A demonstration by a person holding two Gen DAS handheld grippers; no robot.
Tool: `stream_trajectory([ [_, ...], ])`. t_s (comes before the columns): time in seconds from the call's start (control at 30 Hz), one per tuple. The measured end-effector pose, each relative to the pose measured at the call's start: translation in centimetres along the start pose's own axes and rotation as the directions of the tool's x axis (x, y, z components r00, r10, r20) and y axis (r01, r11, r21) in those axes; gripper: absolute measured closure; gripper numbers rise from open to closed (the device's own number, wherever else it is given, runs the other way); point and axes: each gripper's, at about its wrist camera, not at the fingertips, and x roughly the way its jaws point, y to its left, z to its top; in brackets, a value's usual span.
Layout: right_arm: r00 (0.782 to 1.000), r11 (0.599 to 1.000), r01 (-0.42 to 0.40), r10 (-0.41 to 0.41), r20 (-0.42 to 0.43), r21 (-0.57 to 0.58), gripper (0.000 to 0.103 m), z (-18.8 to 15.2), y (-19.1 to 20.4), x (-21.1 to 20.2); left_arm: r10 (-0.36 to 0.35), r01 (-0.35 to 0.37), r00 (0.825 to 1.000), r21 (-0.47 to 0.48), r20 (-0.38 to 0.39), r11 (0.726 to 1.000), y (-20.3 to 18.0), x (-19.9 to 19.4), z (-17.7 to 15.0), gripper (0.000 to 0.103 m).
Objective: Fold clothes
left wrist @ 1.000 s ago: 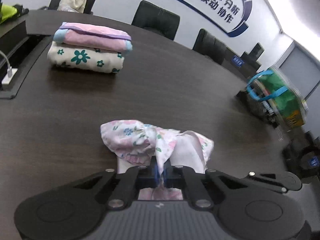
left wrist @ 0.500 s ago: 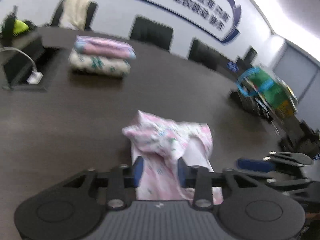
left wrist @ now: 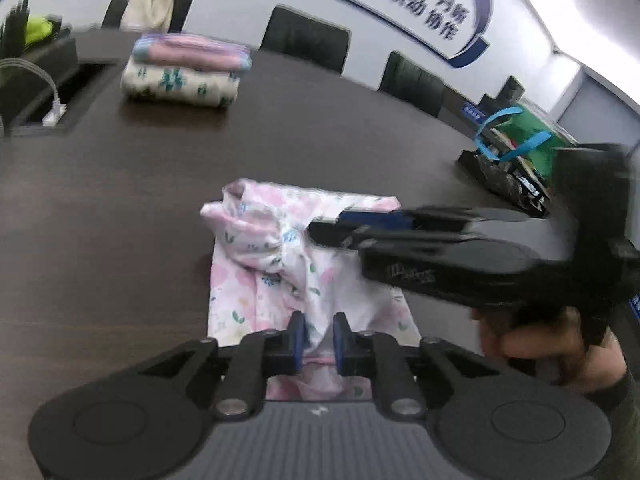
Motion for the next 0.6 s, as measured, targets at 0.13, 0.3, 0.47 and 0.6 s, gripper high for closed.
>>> stream_trajectory([
  [0.13, 1.000, 0.999, 0.021, -0.021, 0.001, -0.047, 0.071, -0.9, 1.2, -0.7, -0.050, 0.046, 0.997, 0.065, 0.065, 0.997, -0.7, -3.4, -1.1, 0.061],
  [0.3, 0.996, 0.999, 0.013, -0.009, 0.087, -0.053, 0.071, -0.6, 1.7, -3.4, -0.040, 0.030, 0.993, 0.093, 0.112, 0.995, -0.9, -5.4, -2.7, 0.059],
  [0.47, 0.999, 0.996, 0.020, -0.023, -0.029, -0.091, 0.071, -2.0, 2.5, -1.2, -0.034, 0.016, 0.989, 0.123, 0.141, 0.992, -0.5, -6.8, -4.1, 0.053],
  [0.6, 0.998, 0.995, 0.035, -0.030, 0.058, -0.093, 0.069, -2.3, 3.1, -4.3, -0.029, 0.005, 0.987, 0.152, 0.156, 0.988, 1.4, -8.8, -6.0, 0.038],
])
